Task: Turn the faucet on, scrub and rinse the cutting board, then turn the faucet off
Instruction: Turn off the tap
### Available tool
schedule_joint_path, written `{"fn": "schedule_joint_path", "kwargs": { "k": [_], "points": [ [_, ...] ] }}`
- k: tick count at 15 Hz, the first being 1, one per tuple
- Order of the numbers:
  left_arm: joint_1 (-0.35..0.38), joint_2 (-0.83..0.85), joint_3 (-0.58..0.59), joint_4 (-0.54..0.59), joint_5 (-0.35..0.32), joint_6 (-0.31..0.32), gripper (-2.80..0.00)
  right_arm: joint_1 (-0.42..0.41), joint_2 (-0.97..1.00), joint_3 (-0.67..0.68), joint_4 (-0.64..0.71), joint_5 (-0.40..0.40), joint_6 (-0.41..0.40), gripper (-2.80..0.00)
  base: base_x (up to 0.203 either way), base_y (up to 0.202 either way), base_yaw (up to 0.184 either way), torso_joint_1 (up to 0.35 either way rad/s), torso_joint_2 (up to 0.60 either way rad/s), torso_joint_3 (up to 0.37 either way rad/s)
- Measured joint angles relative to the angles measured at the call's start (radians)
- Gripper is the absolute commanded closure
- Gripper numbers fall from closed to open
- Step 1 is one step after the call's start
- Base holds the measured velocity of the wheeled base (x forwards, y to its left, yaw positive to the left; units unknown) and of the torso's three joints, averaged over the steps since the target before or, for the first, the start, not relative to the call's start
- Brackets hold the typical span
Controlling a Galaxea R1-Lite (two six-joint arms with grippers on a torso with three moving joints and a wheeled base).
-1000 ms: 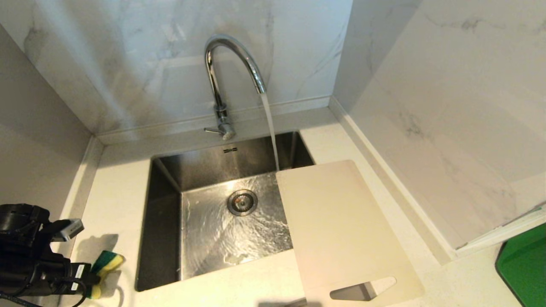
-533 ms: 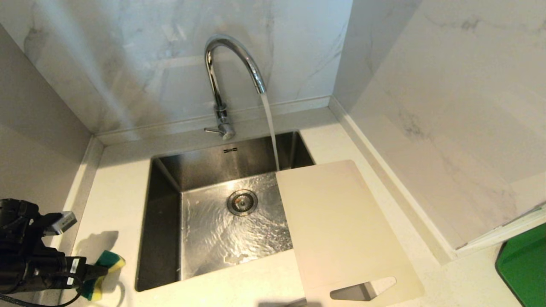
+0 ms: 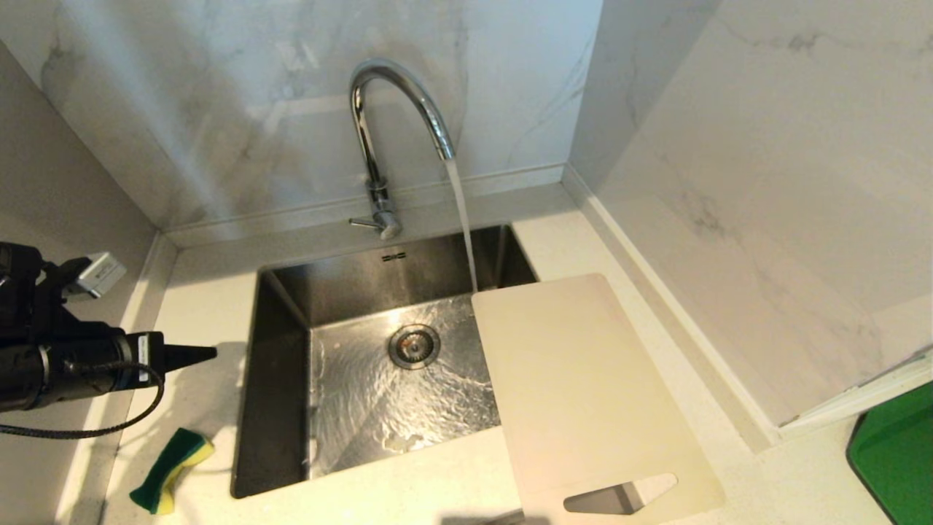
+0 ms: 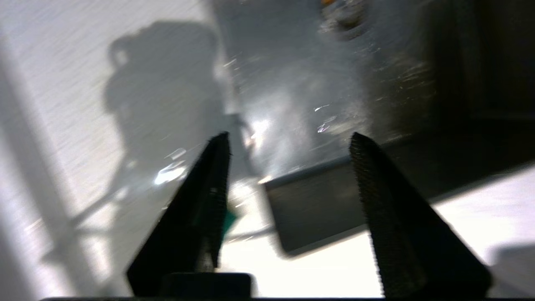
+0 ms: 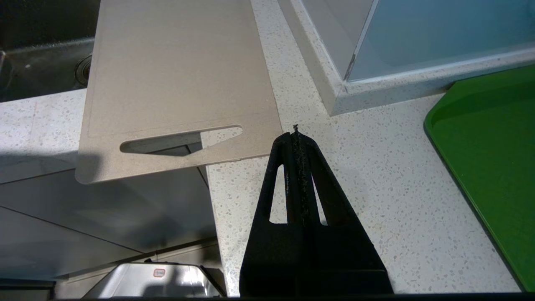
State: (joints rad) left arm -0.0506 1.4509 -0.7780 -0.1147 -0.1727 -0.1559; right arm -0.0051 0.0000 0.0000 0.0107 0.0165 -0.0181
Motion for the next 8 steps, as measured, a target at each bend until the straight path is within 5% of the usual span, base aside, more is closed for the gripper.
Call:
{"fn": "schedule_joint_path", "kwargs": {
  "k": [4,8],
  "points": [
    [-0.125,0.047,-0.119,-0.078,-0.025,-0.144,0.00,0.000,0.000,0.000,0.000,0.000,0.000,0.00,0.000,0.000,0.000,0.000,0.00,0.000],
    [-0.208,0.157,-0.212,-0.225,-0.021,-0.219,0.00,0.000,0.000,0.000,0.000,0.000,0.000,0.00,0.000,0.000,0.000,0.000,0.00,0.000]
  ]
}}
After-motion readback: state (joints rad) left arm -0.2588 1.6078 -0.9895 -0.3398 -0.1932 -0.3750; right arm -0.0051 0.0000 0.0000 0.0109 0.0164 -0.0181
